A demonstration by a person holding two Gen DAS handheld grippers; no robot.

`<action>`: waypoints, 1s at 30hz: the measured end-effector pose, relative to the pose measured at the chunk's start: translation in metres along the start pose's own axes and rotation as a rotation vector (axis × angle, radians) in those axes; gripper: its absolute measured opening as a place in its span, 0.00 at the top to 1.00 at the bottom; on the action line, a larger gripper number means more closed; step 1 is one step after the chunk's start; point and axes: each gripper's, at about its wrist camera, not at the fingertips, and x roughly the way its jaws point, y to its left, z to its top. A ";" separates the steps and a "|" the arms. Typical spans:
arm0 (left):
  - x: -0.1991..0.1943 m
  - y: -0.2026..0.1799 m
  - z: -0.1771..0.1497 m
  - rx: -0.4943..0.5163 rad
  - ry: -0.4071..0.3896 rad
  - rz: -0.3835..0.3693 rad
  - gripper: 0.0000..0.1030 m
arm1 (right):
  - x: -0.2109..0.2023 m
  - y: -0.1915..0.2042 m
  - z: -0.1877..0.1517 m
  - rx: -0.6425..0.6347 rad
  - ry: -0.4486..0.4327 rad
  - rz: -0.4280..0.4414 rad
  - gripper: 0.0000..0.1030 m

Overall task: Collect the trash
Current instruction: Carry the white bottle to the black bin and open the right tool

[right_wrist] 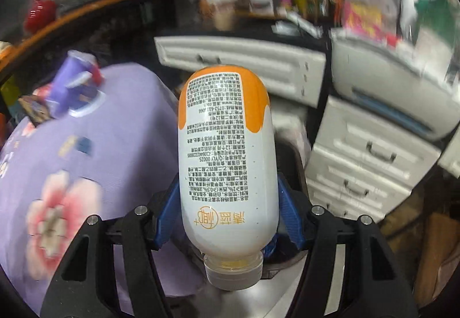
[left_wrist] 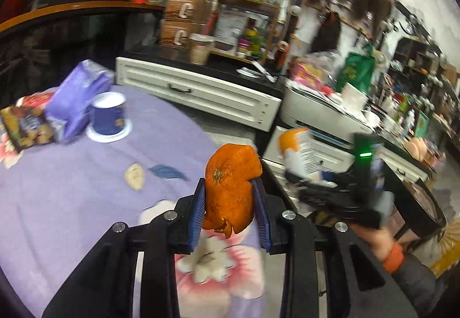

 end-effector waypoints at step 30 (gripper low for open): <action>0.128 -0.080 -0.014 0.162 0.245 -0.073 0.69 | 0.080 -0.090 -0.056 0.146 0.145 -0.185 0.35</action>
